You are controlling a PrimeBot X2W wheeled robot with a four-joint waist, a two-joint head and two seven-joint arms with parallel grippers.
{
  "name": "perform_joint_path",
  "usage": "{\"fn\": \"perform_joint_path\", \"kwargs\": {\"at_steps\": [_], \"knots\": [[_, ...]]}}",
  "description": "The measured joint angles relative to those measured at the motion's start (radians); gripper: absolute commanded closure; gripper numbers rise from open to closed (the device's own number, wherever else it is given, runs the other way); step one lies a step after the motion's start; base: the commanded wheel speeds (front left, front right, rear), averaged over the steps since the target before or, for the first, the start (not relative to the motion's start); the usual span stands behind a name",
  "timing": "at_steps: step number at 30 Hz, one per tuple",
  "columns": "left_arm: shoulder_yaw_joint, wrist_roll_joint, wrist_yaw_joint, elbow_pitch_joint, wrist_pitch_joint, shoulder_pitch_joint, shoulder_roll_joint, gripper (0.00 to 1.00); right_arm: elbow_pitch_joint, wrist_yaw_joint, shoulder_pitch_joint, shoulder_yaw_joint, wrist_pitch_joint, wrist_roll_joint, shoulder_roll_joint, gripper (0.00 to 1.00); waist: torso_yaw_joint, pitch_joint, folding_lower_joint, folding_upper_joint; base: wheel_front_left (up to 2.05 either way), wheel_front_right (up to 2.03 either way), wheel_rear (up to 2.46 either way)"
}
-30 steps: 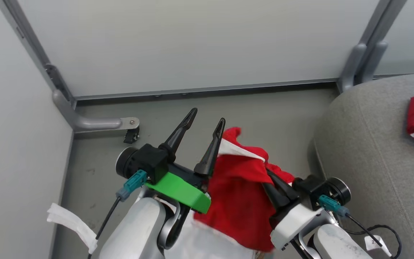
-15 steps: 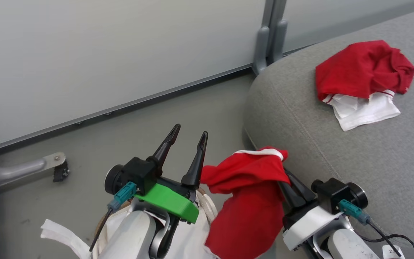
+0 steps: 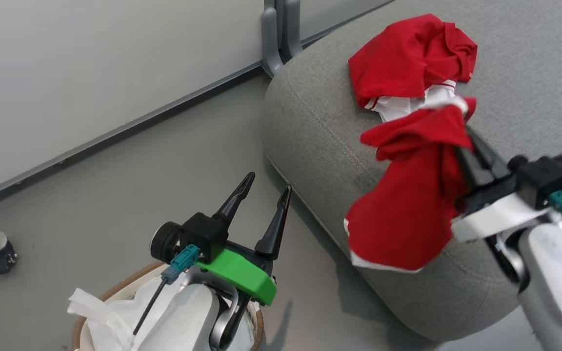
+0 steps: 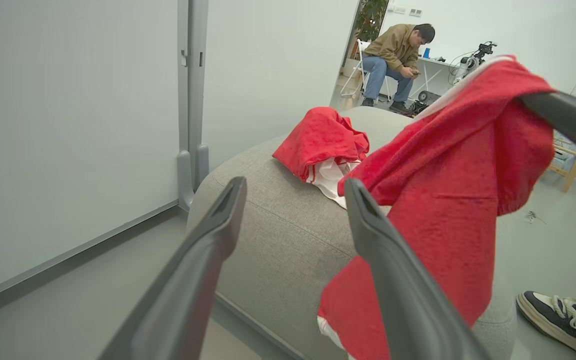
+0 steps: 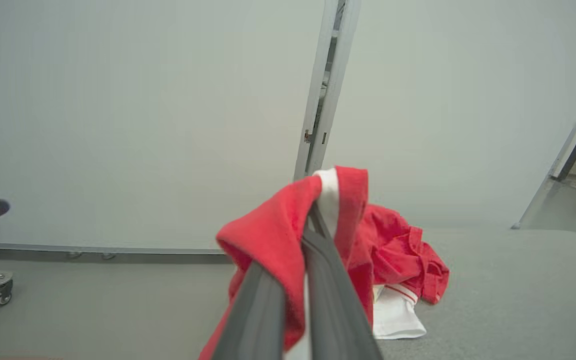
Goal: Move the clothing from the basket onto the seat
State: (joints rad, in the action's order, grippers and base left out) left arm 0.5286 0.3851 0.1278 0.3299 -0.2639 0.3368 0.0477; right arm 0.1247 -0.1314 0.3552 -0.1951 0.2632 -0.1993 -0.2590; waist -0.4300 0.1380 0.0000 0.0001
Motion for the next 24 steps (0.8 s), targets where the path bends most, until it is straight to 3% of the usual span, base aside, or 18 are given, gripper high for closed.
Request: {"fn": "perform_joint_path", "kwargs": {"at_steps": [5, 11, 18, 24], "knots": [[0.025, -0.02, 0.0, 0.031, 0.0, 0.046, -0.001, 0.0, -0.03, 0.0, 0.208, 0.052, 0.0, 0.053, -0.177, 1.0, -0.009, 0.071, 0.0, 0.0, 0.0, 0.0, 0.0], [0.047, -0.034, 0.001, 0.044, 0.0, 0.101, 0.004, 0.0, 0.057, 0.0, 0.405, 0.12, 0.0, 0.083, -0.314, 1.0, 0.014, 0.158, 0.0, 0.0, 0.0, 0.0, 0.0], [0.062, -0.038, 0.001, 0.036, 0.0, 0.173, 0.007, 0.0, 0.212, 0.0, 0.55, 0.254, 0.001, 0.164, -0.36, 1.0, 0.078, 0.248, 0.0, -0.0001, 0.0, 0.0, 0.0], [0.059, -0.046, 0.001, 0.036, 0.0, 0.212, 0.01, 0.0, 0.365, 0.0, 0.599, 0.323, 0.001, 0.247, -0.338, 1.0, 0.145, 0.322, 0.0001, -0.0001, 0.0, 0.0, 0.0]]}}
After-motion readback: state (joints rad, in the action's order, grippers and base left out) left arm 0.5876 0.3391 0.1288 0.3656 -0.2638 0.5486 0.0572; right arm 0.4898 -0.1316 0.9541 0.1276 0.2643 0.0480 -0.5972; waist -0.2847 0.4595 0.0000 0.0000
